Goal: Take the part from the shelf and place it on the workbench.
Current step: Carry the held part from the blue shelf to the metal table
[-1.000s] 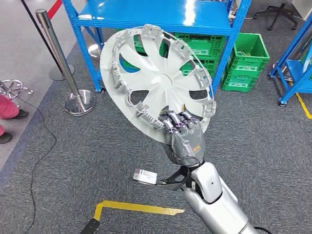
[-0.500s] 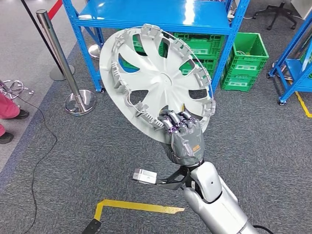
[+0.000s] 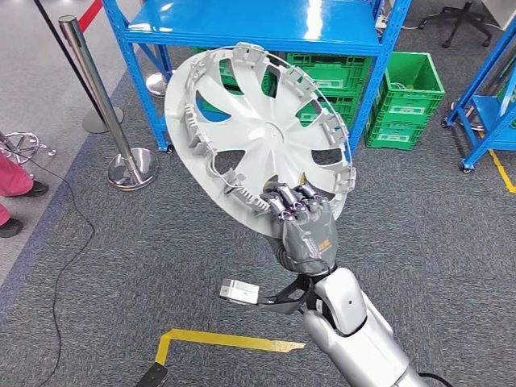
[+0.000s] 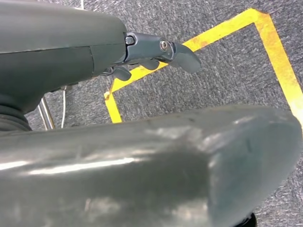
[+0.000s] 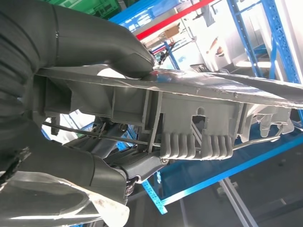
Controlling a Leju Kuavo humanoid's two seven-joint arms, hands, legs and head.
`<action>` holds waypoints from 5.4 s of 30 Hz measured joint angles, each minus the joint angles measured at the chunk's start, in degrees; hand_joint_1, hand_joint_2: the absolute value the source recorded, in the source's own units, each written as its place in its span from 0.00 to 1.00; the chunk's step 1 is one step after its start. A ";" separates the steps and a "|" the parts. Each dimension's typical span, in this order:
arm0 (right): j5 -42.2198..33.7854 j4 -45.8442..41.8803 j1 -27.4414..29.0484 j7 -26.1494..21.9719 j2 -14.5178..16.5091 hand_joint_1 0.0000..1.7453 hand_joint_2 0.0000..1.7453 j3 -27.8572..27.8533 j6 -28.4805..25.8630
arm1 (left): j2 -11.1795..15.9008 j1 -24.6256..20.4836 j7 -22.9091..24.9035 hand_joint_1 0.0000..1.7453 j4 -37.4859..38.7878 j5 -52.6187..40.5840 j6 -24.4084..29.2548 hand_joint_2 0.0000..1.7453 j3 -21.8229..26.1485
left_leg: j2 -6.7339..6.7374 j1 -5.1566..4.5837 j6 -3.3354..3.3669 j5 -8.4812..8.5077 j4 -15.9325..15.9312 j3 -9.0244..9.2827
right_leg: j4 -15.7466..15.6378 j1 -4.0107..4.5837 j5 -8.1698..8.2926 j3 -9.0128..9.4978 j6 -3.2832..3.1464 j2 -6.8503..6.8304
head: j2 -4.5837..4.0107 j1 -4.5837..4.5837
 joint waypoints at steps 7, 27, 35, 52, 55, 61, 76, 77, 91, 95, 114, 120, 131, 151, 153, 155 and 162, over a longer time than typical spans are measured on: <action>1.27 0.01 -0.01 0.48 0.01 1.00 1.00 0.01 0.00 | 0.02 -0.04 0.16 0.00 0.03 -0.25 -0.03 0.00 0.00 | -0.01 -0.16 0.21 -0.01 0.29 -0.19 | -0.05 -0.16 0.22 -0.06 0.30 -0.01 | 0.00 -0.02; 2.40 1.14 0.07 0.99 0.31 1.00 1.00 -0.27 -1.11 | 0.26 -0.03 0.13 0.00 0.42 -0.27 0.26 0.00 0.00 | -4.56 1.44 -1.90 2.75 -0.46 -2.38 | 0.07 -1.92 -3.28 3.58 1.47 2.32 | 0.02 0.13; 2.45 1.38 0.14 1.02 0.67 1.00 1.00 -0.41 -1.31 | 0.17 -0.18 0.17 0.00 0.48 -0.27 0.16 0.00 -0.04 | -0.13 1.21 -2.14 -5.69 16.63 -8.56 | 0.00 -0.94 -2.84 3.03 -0.16 -2.04 | -0.01 -0.45; 2.45 1.82 0.16 0.56 0.64 1.00 1.00 -0.50 -1.90 | 0.30 -0.31 0.09 0.00 0.74 -0.27 0.24 0.00 -0.07 | -2.50 0.33 1.11 0.61 -0.52 -0.10 | 10.60 -0.58 -6.15 -2.32 1.66 0.34 | 0.00 0.09; 2.42 1.79 -0.03 0.49 0.66 1.00 1.00 -0.48 -1.87 | 0.28 -0.55 0.20 0.00 0.75 -0.27 0.22 0.00 -0.07 | -4.07 0.27 0.47 0.87 -0.18 -0.68 | 1.01 -0.97 -2.82 2.36 1.17 3.33 | 0.00 0.03; 2.23 1.72 -0.05 0.48 0.79 1.00 1.00 -0.51 -1.86 | 0.47 -0.41 0.34 0.00 0.79 -0.33 0.13 0.00 -0.08 | -2.16 0.49 -1.41 -1.62 4.44 -3.60 | -0.50 -1.24 -2.46 3.09 -0.47 1.16 | 0.01 -0.49; 2.32 1.70 0.04 0.20 0.96 1.00 1.00 -0.90 -2.07 | 0.51 -0.47 0.35 0.00 0.81 -0.70 0.14 0.00 -0.10 | 1.28 0.52 0.62 0.71 -0.28 -0.87 | 3.73 -0.63 -6.41 1.69 1.51 -2.89 | 0.01 -0.58; 2.37 1.71 0.06 0.16 0.95 1.00 1.00 -0.95 -2.09 | 0.51 -0.49 0.35 0.00 0.81 -0.71 0.14 0.00 -0.10 | 0.77 0.53 0.85 0.74 -0.28 -0.91 | 7.45 -0.69 -8.23 -0.04 1.59 -1.54 | 0.01 -0.49; 2.71 1.72 0.25 -0.55 1.08 1.00 1.00 -1.52 -2.14 | 0.64 -0.17 0.34 0.00 0.92 -0.80 0.14 0.00 -0.12 | -3.15 0.50 -1.21 -0.79 2.93 -2.87 | -0.48 -1.08 -2.24 2.85 -0.60 1.10 | 0.00 -0.96; 2.81 1.73 0.42 -1.27 1.16 1.00 1.00 -1.88 -2.19 | 0.58 -0.30 0.34 0.00 0.96 -0.80 0.14 0.00 -0.21 | -0.24 0.88 -2.09 -6.20 15.44 -8.57 | -0.59 -0.95 -2.34 2.95 -1.04 -1.20 | 0.00 -1.45; 2.81 1.75 1.05 -1.60 1.51 1.00 1.00 -2.76 -2.27 | 0.49 -0.39 0.41 0.00 0.99 -0.80 0.14 0.00 -0.36 | -3.36 0.45 0.92 0.94 -0.65 -0.65 | 7.57 -1.01 -4.55 -1.63 1.50 1.14 | 0.00 -1.05; 2.80 1.74 1.09 -1.75 1.56 1.00 1.00 -2.79 -2.31 | 0.51 -0.29 0.43 0.00 1.05 -0.80 0.17 0.00 -0.37 | -5.55 0.66 -0.82 0.99 0.29 -1.97 | 0.46 -1.39 -2.53 2.09 0.59 2.63 | 0.01 -1.19; 2.76 1.74 1.05 -1.80 1.62 1.00 1.00 -3.02 -2.32 | 0.49 -0.46 0.45 0.00 1.12 -0.80 0.21 0.00 -0.42 | 2.90 -0.29 -0.36 0.74 2.20 -2.02 | 0.17 -0.41 -3.37 3.22 -0.41 -3.63 | 0.00 -1.80; 2.56 1.73 1.05 -2.05 1.75 1.00 1.00 -3.25 -2.34 | 0.67 -0.37 0.52 0.00 1.32 -0.80 0.14 0.00 -0.46 | -4.39 0.22 -0.49 0.64 0.77 -2.07 | 0.84 -1.31 -2.77 1.90 0.53 2.10 | 0.00 -1.55; 2.56 1.72 0.95 -2.02 1.80 1.00 1.00 -3.37 -2.34 | 0.69 -0.35 0.52 0.00 1.36 -0.80 0.14 0.00 -0.48 | -2.13 0.17 -1.01 -1.67 4.64 -3.66 | 0.71 -1.37 -2.83 2.21 -0.18 1.03 | 0.00 -1.78; 2.56 1.73 0.95 -2.03 1.82 1.00 1.00 -3.45 -2.34 | 0.61 -0.47 0.52 0.00 1.37 -0.80 0.14 0.00 -0.48 | -0.61 0.30 -1.36 -5.13 12.18 -7.09 | 0.71 -1.17 -3.07 2.42 -0.68 -0.11 | 0.00 -1.91; 2.56 1.73 0.99 -2.10 1.88 1.00 1.00 -3.44 -2.34 | 0.70 -0.53 0.52 0.00 1.38 -0.80 0.14 0.00 -0.48 | 2.54 -0.46 0.03 0.94 2.77 -2.64 | 0.74 -0.42 -4.28 3.57 -0.34 -3.70 | -0.01 -1.89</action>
